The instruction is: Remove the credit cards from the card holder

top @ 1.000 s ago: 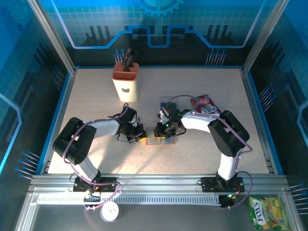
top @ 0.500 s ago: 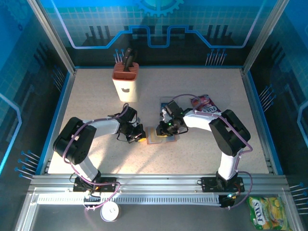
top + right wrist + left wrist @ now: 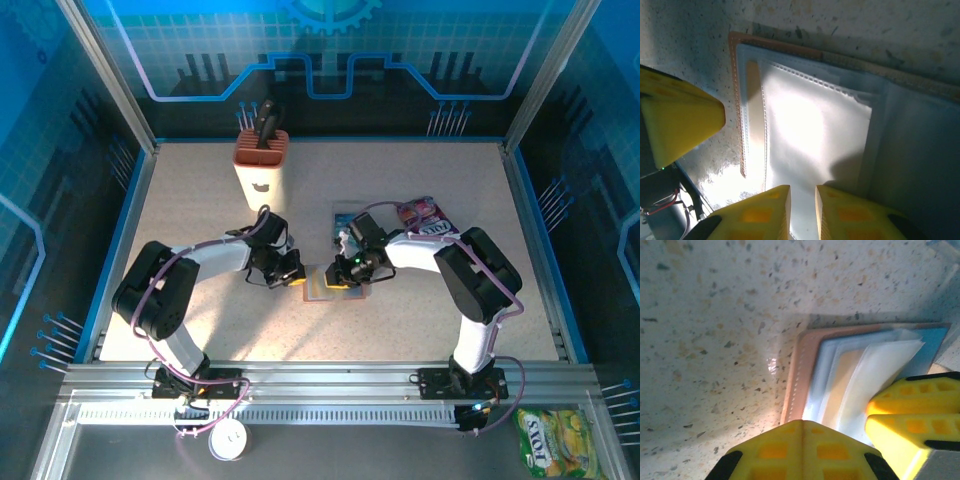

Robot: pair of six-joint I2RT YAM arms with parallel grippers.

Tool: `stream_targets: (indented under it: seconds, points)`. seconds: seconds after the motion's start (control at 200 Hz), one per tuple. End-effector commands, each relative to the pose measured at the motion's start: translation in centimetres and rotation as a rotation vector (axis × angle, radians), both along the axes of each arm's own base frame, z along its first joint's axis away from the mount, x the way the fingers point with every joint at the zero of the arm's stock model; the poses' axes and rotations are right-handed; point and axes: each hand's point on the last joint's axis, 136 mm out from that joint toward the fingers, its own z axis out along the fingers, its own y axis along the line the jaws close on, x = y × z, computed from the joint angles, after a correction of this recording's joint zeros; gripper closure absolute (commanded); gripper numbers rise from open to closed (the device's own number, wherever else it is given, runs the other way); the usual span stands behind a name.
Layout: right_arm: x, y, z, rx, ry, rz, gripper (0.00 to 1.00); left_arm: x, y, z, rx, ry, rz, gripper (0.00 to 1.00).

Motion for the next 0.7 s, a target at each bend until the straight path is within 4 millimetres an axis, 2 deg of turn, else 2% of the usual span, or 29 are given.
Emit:
stream_targets:
  seconds: [0.0,0.095,0.265,0.39,0.695]
  points:
    - [-0.7,-0.2,-0.5,0.023,0.037,-0.003,0.78,0.5,0.1,0.5,0.009,-0.002,-0.014,0.96]
    - [-0.8,-0.3,-1.0,0.017,0.047,-0.004,0.78,0.6,-0.4,1.2,-0.031,-0.011,-0.008,0.95]
    - [-0.8,-0.1,-1.2,0.031,0.053,-0.003,0.78,0.4,-1.7,2.1,-0.128,-0.018,0.002,0.86]
    - [-0.7,-0.2,-1.4,0.045,0.063,-0.011,0.79,0.2,-2.2,1.6,-0.162,-0.007,0.011,0.81]
    - [-0.5,-0.6,-1.6,0.091,0.079,-0.039,0.80,-0.3,-2.8,0.7,-0.171,-0.001,-0.001,0.75]
